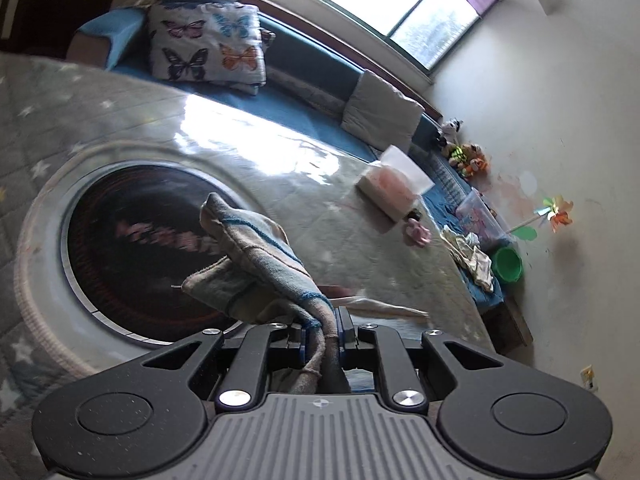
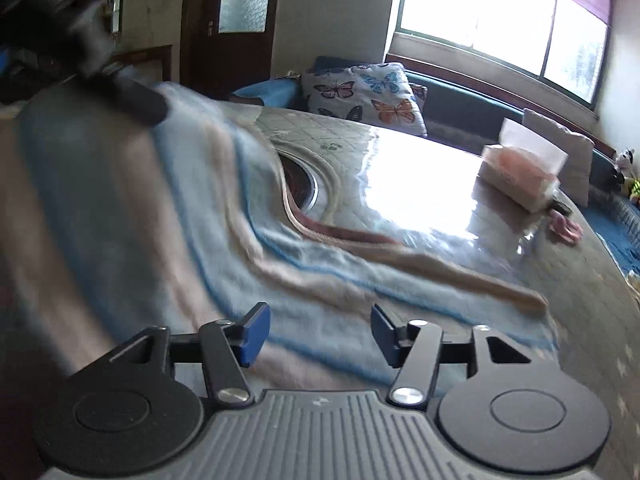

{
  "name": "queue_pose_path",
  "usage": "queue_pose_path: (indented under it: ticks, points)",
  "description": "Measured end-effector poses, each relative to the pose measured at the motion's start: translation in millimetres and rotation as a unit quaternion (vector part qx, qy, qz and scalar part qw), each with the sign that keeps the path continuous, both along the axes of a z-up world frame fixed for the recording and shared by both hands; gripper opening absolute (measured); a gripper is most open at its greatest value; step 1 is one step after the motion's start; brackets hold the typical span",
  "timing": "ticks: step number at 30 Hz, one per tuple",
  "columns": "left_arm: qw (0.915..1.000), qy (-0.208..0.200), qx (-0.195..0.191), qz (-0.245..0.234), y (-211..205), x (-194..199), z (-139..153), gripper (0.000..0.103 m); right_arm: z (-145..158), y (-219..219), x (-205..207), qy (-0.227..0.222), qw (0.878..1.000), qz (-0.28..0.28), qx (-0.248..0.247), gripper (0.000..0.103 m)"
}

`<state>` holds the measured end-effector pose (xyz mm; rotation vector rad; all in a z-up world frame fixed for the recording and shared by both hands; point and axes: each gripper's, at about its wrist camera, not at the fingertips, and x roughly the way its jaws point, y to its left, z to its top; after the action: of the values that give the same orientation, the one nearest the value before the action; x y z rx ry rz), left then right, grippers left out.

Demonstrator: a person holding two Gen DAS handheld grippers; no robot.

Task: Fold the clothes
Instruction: 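Lift the striped cloth with both grippers and fold it over onto itself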

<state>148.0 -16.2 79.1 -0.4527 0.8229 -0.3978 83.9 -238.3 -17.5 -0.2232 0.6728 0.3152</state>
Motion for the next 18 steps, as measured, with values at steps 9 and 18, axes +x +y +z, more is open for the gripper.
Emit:
queue_pose_path:
  ticks: [9,18]
  points:
    - [0.9971,0.003,0.048,-0.059,-104,16,7,0.012,3,-84,-53,-0.018,0.995,-0.082,0.049,0.07]
    - [0.9911,0.006,0.091,-0.097,-194,22,-7,0.012,-13,-134,-80,-0.014,0.988,-0.137,0.068,0.07]
